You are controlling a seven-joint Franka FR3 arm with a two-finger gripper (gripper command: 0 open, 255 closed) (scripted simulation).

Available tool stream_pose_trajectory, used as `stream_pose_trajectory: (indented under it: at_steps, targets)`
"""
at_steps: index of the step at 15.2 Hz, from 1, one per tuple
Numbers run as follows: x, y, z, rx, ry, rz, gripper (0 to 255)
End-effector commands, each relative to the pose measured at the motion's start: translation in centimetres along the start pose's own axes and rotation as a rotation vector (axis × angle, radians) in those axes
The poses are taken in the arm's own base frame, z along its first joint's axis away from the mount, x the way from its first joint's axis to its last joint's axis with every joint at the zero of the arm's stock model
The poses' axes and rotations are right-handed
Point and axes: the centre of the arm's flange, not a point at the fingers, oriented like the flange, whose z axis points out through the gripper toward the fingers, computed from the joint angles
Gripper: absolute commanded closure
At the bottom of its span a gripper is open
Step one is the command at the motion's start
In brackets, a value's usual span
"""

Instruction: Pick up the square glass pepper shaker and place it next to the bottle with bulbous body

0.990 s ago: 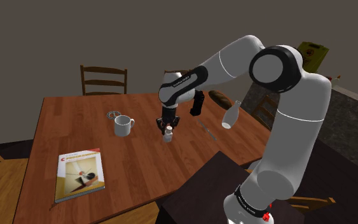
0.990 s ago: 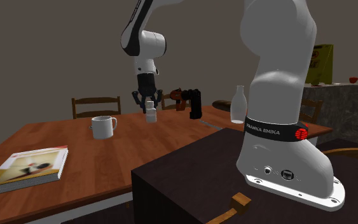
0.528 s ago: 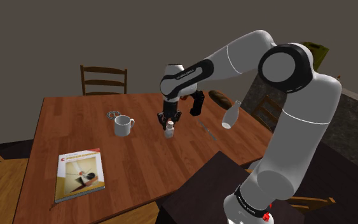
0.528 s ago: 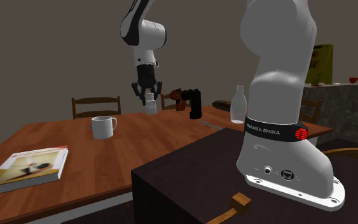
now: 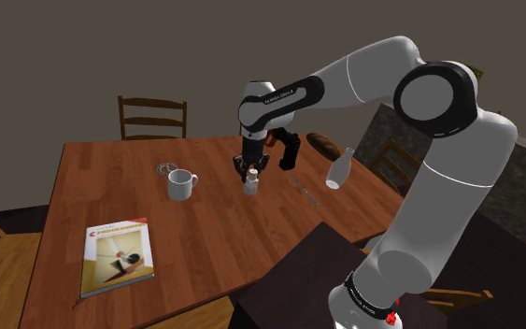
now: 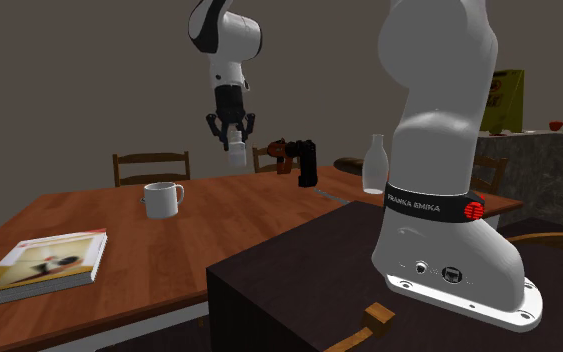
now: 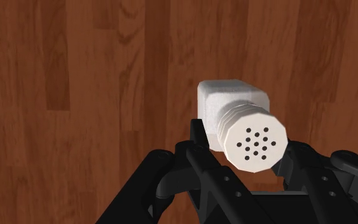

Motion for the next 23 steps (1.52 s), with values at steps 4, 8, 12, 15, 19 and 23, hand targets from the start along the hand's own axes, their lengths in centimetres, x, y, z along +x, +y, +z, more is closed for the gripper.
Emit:
stream_pose_trajectory:
  at_steps: [4,8,12,15,19,23]
  targets:
    - [-0.6,0.0,-2.6,0.0,0.0,0.0,255]
    - [-1.1,0.0,-4.7,0.0,0.0,0.0,255]
    - [-1.5,0.0,-6.8,0.0,0.0,0.0,255]
    - [-1.9,0.0,-8.3,0.0,0.0,0.0,255]
    - [-2.3,0.1,-10.4,0.0,0.0,0.0,255]
    - [-2.7,0.1,-12.2,0.0,0.0,0.0,255]
